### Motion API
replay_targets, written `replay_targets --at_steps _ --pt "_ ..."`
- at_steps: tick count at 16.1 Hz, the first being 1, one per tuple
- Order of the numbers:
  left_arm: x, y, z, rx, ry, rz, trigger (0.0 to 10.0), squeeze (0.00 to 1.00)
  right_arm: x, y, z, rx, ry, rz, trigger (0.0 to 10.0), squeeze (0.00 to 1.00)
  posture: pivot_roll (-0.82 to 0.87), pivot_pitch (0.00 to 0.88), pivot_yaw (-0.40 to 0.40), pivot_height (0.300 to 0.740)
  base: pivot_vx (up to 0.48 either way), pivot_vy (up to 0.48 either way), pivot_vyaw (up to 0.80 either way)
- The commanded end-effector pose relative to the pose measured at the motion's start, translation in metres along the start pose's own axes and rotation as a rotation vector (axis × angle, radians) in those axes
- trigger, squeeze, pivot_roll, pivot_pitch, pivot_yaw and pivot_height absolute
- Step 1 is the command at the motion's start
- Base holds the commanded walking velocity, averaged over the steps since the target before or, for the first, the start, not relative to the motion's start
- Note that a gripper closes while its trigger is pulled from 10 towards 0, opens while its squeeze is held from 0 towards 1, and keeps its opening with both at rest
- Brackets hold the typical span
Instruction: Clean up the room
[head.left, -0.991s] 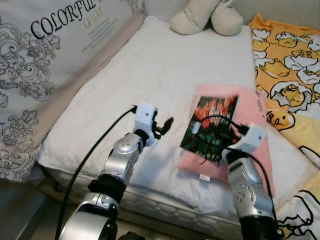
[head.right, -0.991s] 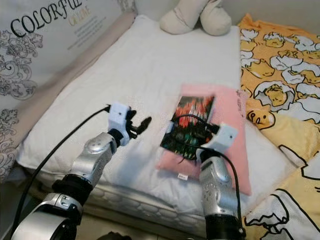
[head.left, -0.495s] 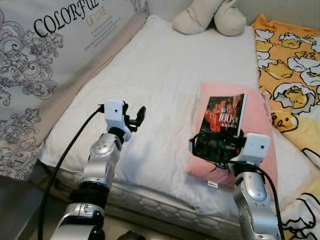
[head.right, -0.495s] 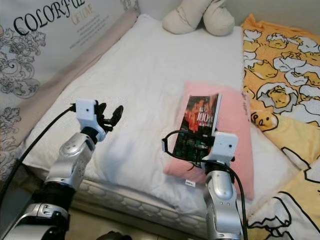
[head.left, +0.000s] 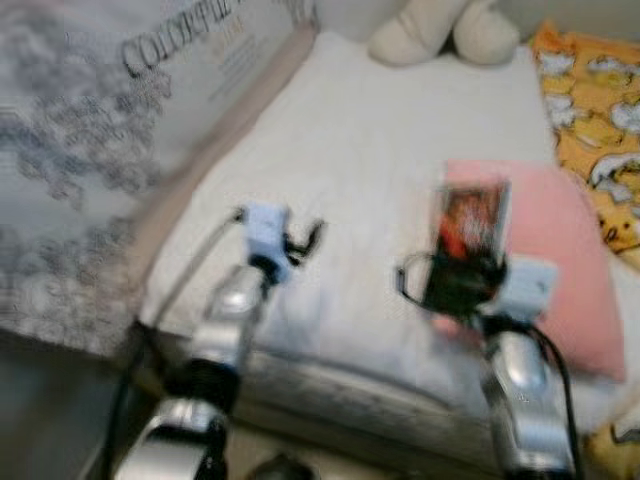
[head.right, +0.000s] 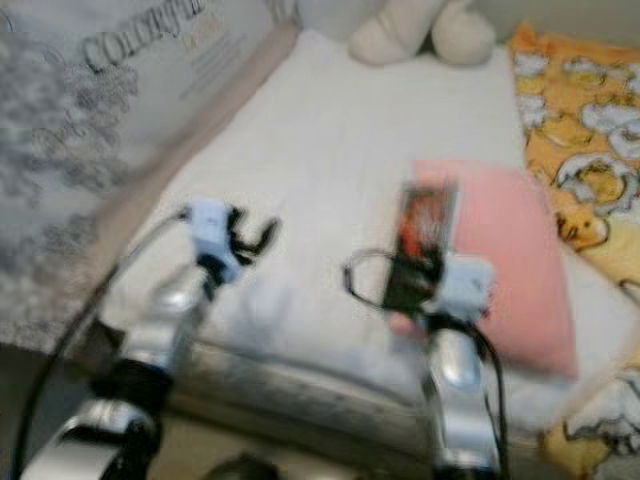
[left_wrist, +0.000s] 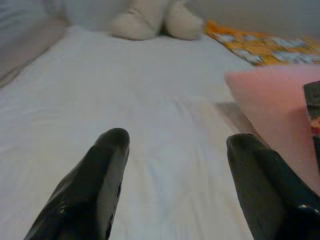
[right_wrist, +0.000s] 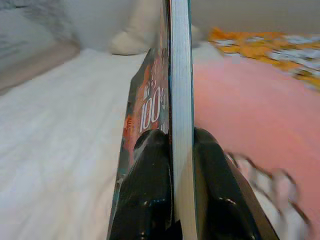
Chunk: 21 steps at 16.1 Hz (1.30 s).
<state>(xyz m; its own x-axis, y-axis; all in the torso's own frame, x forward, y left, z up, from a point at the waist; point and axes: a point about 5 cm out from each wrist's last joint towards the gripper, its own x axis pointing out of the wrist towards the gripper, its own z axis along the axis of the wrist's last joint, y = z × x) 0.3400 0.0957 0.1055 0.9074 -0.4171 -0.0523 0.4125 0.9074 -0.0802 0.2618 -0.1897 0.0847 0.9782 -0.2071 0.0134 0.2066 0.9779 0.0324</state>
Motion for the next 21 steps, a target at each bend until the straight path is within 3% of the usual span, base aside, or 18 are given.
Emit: replay_targets --at_steps 1,5,7,8,9,12,15,18,21 --pt "0.002 0.005 0.004 0.024 0.009 0.002 10.0 0.00 0.001 0.005 0.010 0.018 -0.056 0.003 0.0 0.00 -0.03 0.000 0.091 0.740 0.000 0.251 0.00" --pt "0.003 0.005 0.001 0.068 0.038 0.013 10.0 0.00 -0.004 -0.002 0.003 0.083 -0.024 -0.056 0.0 0.00 -0.06 0.000 0.112 0.740 0.000 0.000 0.00" --pt "0.004 0.010 0.006 -0.004 0.006 0.077 10.0 0.00 -0.008 0.003 0.004 0.052 -0.023 -0.001 0.0 0.00 -0.06 0.000 0.091 0.740 0.000 0.000 0.00" --pt "-0.001 0.022 0.000 -0.064 0.014 0.190 10.0 0.00 -0.010 0.006 -0.005 0.039 0.011 0.032 0.0 0.00 -0.04 0.000 0.075 0.740 0.000 0.428 0.00" --pt "-0.003 0.024 -0.004 -0.100 0.029 0.231 10.0 0.00 -0.010 0.004 -0.007 0.045 0.025 0.038 0.0 0.00 -0.03 0.000 0.070 0.740 0.000 0.431 0.00" --pt "-0.001 0.017 -0.001 -0.016 0.011 0.198 10.0 0.00 -0.002 0.006 -0.007 0.039 0.033 0.078 0.0 0.00 0.00 0.000 0.046 0.740 0.235 0.279 0.00" --pt "0.003 0.015 0.002 0.008 0.020 0.155 10.0 0.00 0.005 0.015 -0.005 -0.003 0.031 0.144 0.0 0.00 0.00 0.000 0.020 0.740 0.445 0.000 0.00" --pt "0.009 0.005 -0.001 0.036 0.036 0.097 10.0 0.00 0.009 0.006 -0.003 -0.041 0.057 0.182 0.0 0.00 -0.03 0.000 -0.035 0.740 0.000 0.000 0.00" --pt "0.015 0.004 0.006 0.071 0.024 0.085 10.0 0.00 0.015 0.008 -0.002 -0.037 0.031 0.156 0.0 0.00 -0.05 0.000 0.001 0.740 0.000 0.000 0.00"
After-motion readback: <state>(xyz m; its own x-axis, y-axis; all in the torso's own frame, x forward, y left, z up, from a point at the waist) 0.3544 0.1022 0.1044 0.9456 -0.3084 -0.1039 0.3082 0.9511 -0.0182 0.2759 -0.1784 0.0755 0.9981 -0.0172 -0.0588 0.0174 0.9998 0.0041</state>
